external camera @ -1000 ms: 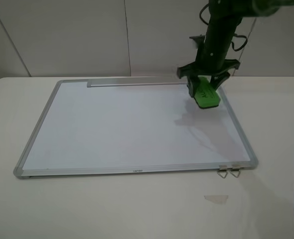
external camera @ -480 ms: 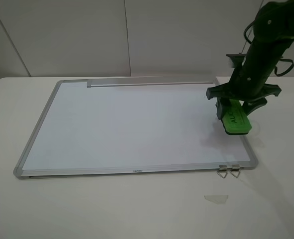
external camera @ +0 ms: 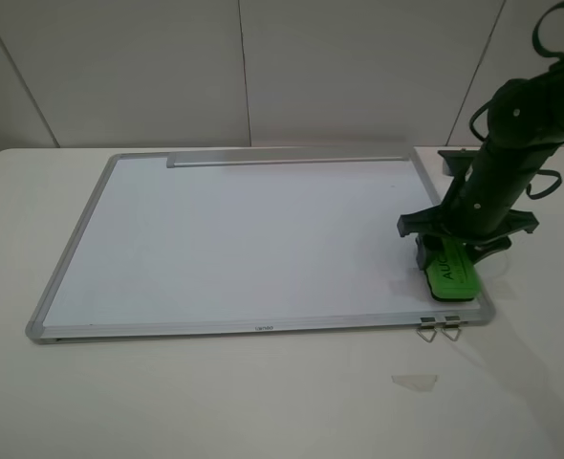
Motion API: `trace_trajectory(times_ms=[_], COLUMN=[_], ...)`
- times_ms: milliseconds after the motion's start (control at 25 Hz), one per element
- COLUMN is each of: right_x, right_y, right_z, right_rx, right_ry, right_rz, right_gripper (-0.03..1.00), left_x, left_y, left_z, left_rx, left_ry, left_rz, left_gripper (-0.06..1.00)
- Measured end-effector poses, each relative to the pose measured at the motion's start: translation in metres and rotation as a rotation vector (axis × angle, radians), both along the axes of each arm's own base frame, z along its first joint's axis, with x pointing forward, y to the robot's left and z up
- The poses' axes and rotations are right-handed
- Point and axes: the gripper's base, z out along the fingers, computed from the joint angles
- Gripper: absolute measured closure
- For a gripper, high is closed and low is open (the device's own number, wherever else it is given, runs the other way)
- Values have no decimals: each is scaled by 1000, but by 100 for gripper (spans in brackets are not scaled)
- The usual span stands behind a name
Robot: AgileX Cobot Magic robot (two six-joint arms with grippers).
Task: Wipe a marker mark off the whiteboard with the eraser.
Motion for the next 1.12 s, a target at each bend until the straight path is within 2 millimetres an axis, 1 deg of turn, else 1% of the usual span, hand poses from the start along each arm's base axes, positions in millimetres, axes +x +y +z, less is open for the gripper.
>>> trace_trajectory(times_ms=[80,120,160,200,240,360,480,560,800,880,960,1040,1120], right_x=[0,-1,-1,-2,-2,-4,-8,-13,-31,-35,-37,-43,-52], right_y=[0,0,0,0,0,-1,-2,-3,-9,-19,-34,-46,-50], right_z=[0,0,1,1,1,1,2,8,36,45,53,63,75], right_rx=[-1,-1,-2,-3,-4,-8,-17,-25,-50,-48,-44,-41,-38], right_ry=[4,7,11,14,19,36,79,111,217,227,229,214,179], right_rz=[-7,-7,-5,-1,2,5,4,18,81,62,11,-24,-38], right_gripper=[36,31,25,21,19,16,15,15,15,15,15,15,15], left_x=[0,0,0,0,0,0,0,0,0,0,0,0,0], left_y=[0,0,0,0,0,0,0,0,0,0,0,0,0], left_z=[0,0,0,0,0,0,0,0,0,0,0,0,0], left_rx=[0,0,0,0,0,0,0,0,0,0,0,0,0], left_ry=[0,0,0,0,0,0,0,0,0,0,0,0,0], left_rz=[0,0,0,0,0,0,0,0,0,0,0,0,0], left_gripper=[26,26,26,26,26,26,26,26,26,26,26,26,26])
